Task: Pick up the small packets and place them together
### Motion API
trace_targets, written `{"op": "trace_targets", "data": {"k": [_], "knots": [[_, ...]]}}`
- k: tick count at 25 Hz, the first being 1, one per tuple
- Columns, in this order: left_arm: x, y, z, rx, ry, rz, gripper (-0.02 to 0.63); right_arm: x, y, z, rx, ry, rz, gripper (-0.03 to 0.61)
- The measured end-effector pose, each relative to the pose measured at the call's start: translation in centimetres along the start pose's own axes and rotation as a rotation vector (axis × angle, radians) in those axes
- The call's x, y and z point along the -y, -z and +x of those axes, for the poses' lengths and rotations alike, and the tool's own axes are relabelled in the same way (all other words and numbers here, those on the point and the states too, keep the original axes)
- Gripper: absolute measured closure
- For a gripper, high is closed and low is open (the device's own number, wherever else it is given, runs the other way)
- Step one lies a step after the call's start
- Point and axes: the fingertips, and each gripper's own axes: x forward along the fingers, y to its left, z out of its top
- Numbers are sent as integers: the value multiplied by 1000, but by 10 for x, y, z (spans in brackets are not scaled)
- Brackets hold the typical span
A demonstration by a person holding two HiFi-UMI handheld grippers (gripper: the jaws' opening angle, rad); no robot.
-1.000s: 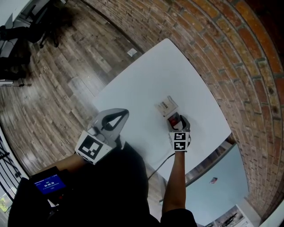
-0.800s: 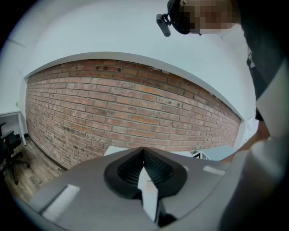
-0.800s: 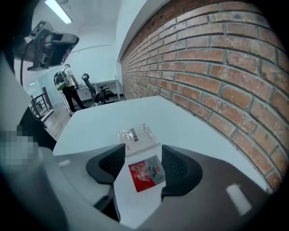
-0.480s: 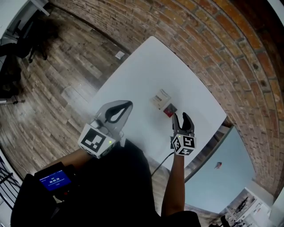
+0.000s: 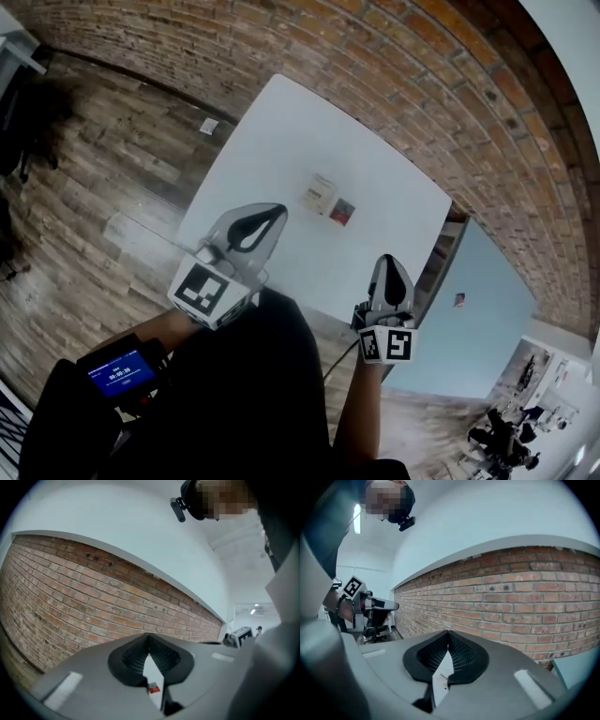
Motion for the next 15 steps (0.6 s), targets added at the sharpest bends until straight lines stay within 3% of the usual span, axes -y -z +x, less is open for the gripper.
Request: {"op": "trace_targets", "data": {"k": [5,15], "knots": [[8,-16,1,24,75,32,614,-43,-32,-22,82,47,6,575],[23,-38,-15,67,56,119,614,-72,-60,-35,146,21,-67,577]]}}
